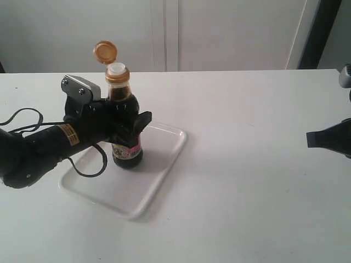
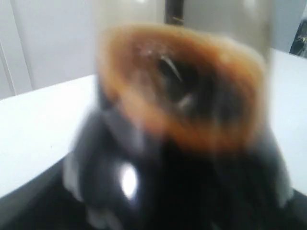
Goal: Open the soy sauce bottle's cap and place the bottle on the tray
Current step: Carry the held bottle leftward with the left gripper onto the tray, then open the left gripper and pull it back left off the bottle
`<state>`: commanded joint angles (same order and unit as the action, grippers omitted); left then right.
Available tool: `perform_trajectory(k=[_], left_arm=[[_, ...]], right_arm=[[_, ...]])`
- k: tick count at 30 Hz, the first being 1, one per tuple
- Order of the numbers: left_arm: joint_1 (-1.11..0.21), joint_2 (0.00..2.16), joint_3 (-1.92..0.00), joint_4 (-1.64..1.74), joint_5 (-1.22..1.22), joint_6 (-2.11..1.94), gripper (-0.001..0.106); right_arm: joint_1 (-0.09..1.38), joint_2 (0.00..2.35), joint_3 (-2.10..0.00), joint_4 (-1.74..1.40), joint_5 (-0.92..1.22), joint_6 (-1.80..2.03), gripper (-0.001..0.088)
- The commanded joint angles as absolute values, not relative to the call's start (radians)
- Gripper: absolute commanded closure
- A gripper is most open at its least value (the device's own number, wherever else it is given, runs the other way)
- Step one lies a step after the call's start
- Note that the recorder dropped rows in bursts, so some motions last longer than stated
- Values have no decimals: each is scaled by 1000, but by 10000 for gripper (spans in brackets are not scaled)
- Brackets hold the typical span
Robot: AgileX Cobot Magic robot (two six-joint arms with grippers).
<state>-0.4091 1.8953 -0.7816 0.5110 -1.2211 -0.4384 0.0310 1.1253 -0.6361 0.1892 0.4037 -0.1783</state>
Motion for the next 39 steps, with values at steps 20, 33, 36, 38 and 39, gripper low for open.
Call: perform_trajectory(k=[20, 33, 36, 38, 39], left_arm=[[-409, 1796, -779, 608, -1031, -495, 2], [-409, 1753, -779, 865, -598, -727, 2], [-409, 1744, -779, 998, -566, -864, 2], [-409, 1720, -779, 1068, -478, -963, 2], [-409, 1711, -779, 1104, -450, -990, 2]], right_arm=[[31, 1125, -636, 189, 402, -178, 868], [31, 1125, -636, 189, 402, -179, 868], [31, 1125, -636, 189, 400, -179, 868], [31, 1125, -636, 189, 396, -179, 868], [31, 1125, -636, 189, 396, -179, 868]])
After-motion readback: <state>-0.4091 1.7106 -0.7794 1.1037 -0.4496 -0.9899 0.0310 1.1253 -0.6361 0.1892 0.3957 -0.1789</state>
